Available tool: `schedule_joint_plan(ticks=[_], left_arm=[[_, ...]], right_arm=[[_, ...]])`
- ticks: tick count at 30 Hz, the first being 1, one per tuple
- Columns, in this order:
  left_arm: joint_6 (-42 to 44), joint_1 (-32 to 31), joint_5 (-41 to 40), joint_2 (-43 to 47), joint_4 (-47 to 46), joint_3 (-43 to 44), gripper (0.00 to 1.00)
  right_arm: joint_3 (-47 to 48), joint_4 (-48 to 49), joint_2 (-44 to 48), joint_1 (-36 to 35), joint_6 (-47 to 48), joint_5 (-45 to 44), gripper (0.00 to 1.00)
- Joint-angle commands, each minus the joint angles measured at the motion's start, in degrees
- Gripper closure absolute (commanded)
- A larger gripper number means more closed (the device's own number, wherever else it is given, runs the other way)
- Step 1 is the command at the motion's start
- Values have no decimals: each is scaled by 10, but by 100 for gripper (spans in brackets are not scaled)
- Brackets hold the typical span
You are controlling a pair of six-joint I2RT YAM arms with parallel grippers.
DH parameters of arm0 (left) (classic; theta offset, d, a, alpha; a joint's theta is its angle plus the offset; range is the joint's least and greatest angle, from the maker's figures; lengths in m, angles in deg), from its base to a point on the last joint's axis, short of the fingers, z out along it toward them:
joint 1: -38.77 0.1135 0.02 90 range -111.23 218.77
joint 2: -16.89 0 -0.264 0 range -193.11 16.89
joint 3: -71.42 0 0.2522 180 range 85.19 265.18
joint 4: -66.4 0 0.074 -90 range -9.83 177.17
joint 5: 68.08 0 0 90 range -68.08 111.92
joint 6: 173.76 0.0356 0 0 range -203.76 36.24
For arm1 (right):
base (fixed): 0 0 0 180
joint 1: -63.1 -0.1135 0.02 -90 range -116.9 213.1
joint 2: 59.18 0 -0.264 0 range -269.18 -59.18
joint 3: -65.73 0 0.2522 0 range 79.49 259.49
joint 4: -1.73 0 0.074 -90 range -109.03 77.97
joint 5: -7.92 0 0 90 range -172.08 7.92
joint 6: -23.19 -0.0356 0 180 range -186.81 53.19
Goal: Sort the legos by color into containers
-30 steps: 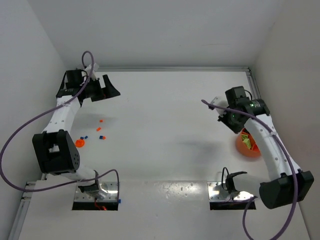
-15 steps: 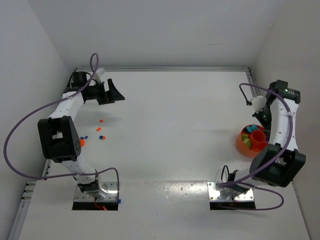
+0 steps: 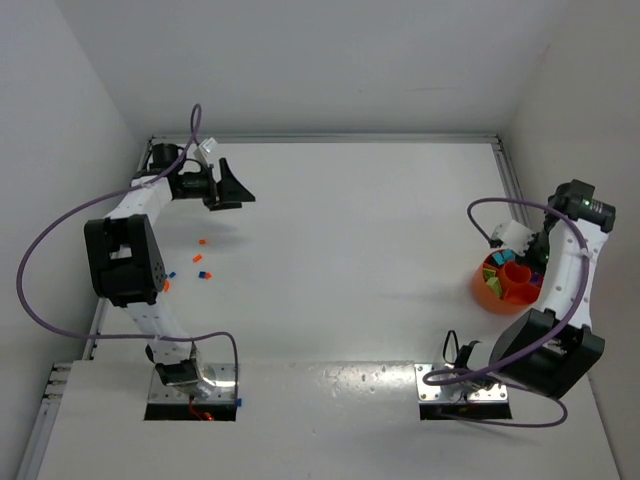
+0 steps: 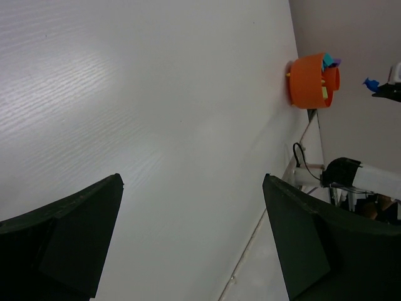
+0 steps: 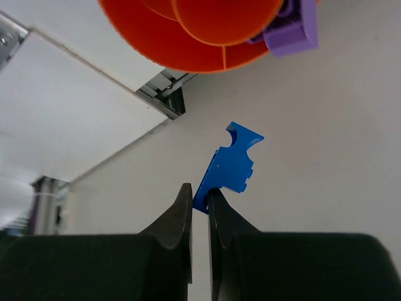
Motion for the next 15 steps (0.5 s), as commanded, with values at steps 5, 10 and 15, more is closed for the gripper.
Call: schedule_joint_plan(ticks=[5,10,15], left_arm=[[64,9,16,17,44,17,0],[81,14,-3,32,66,11,0],[81,19,-9,32,66,11,0]], right_arm=[[-52,-37,18,2,237,5,100],[-86,-37,30,-3,294,-21,100],[-123,-37,42,-8,333,-48,100]])
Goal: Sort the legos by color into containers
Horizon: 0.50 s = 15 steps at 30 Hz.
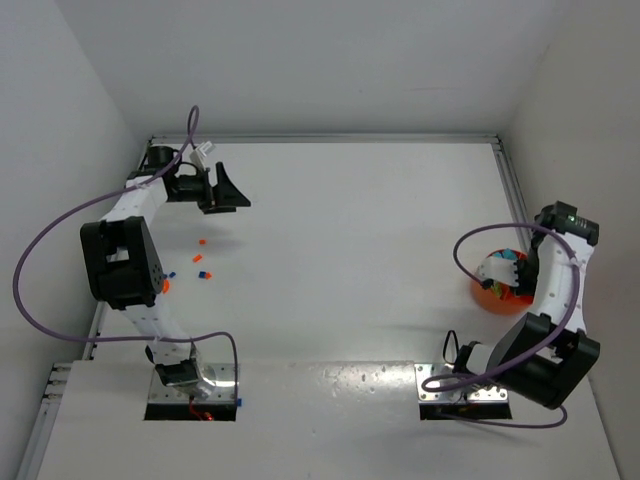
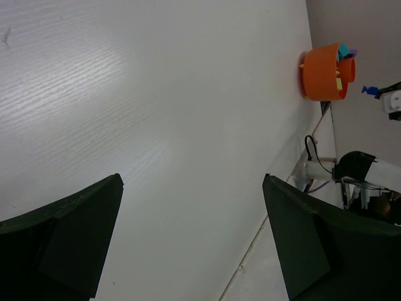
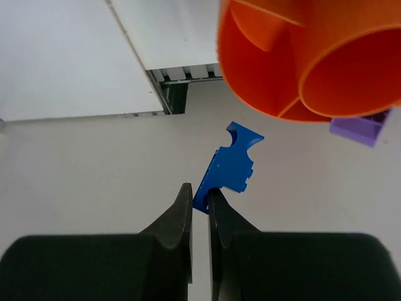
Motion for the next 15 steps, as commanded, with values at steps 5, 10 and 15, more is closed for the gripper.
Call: schedule_joint_plan(ticks=[5,10,15], left_arm=[[22,7,3,28,3,10,0],[22,7,-3,28,3,5,0],[22,7,-8,34,3,5,0]], right_arm=[[-18,-39,-10,-9,61,-26,100],[12,-39,-55,-23,32,-13,98],[24,-33,-89,-48,20,-13,96]])
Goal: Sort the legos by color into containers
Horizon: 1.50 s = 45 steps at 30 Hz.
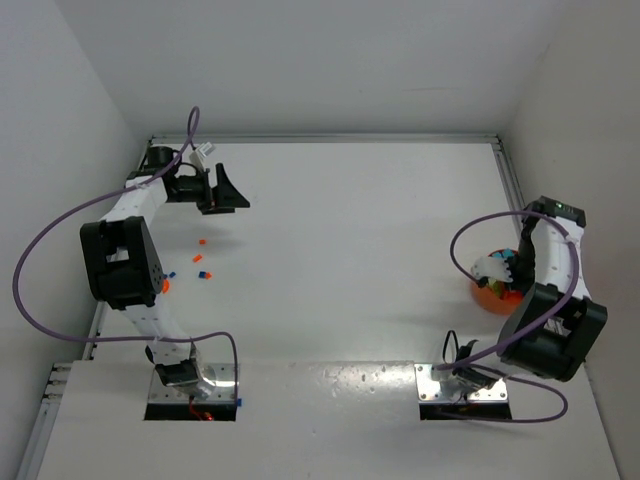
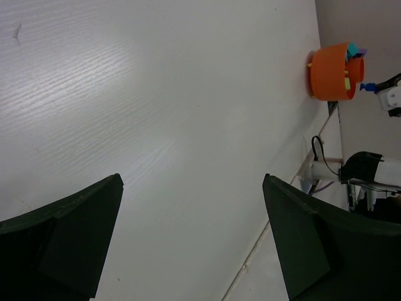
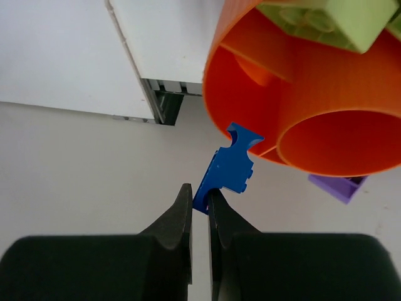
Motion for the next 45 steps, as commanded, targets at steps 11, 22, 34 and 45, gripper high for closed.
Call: schedule_joint_plan(ticks=[11,22,34,45], left_arm=[[13,10,-4,44,-3,-1,0],[23,15,-23,73,2,-6,0],[29,83,-253,153,55,-11,0],[274,119,-337,147,180,-51,14]], right_arm=[[37,-11,-58,-64,-58,-20,83],[61,-17,-40,-70,-80,-17,66],[366,-44,-174,-107,-382,297,71],[395,7,-294,-251,-640,576,61]])
